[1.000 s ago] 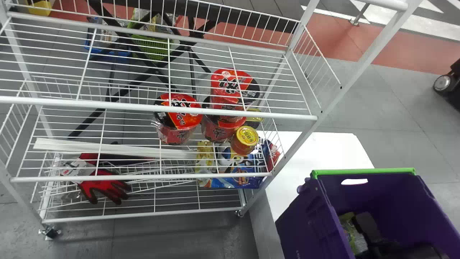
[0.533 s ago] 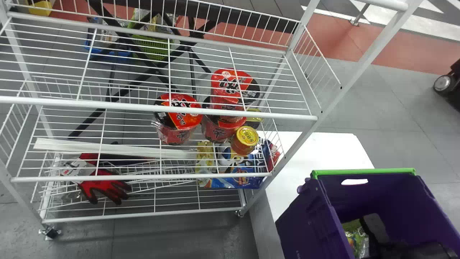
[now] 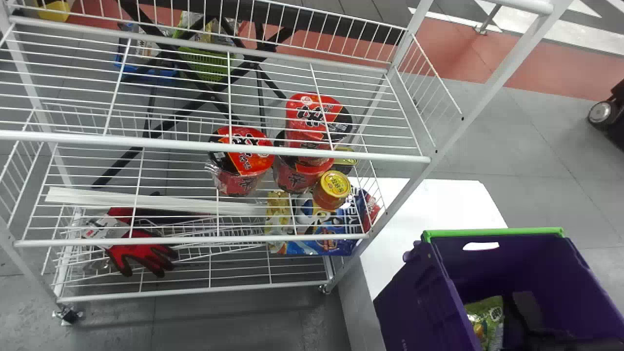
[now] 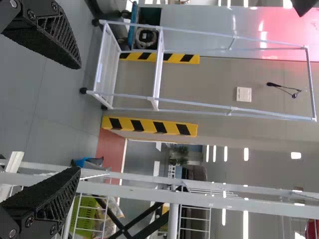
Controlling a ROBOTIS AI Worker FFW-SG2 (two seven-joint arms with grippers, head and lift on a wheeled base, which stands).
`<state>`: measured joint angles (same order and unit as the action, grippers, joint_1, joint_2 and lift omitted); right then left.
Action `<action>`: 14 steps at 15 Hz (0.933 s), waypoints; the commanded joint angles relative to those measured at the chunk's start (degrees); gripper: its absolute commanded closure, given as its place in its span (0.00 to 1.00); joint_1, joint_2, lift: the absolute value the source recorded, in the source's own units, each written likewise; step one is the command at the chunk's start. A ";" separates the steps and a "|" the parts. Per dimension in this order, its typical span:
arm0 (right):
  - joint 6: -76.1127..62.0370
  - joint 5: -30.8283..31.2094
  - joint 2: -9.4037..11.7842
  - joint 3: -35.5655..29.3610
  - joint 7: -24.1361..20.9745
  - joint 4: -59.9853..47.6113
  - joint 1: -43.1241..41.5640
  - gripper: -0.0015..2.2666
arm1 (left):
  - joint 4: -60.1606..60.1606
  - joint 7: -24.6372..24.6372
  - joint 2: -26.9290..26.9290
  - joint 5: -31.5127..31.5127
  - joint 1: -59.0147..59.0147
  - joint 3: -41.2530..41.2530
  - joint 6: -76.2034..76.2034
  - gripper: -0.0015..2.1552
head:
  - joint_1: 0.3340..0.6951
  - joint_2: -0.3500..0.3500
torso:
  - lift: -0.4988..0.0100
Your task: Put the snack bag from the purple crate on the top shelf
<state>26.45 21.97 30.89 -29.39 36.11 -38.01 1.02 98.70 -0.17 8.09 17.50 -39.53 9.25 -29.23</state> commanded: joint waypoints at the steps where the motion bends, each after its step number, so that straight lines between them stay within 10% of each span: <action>1: 1.11 -2.45 0.13 -1.19 1.33 -1.89 1.18 0.97 | 0.00 0.00 0.00 -0.01 0.15 -0.03 0.18 0.04 | 1.00 0.00 | 0.09; 14: 10.25 -7.99 -2.24 -5.59 10.30 -13.58 6.72 0.94 | -0.88 0.26 0.00 -0.01 1.03 0.24 1.06 0.03 | 1.00 0.00 | 0.10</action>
<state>37.16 14.87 28.85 -34.76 45.99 -50.32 6.43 97.84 0.09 8.10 17.49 -38.62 9.38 -28.35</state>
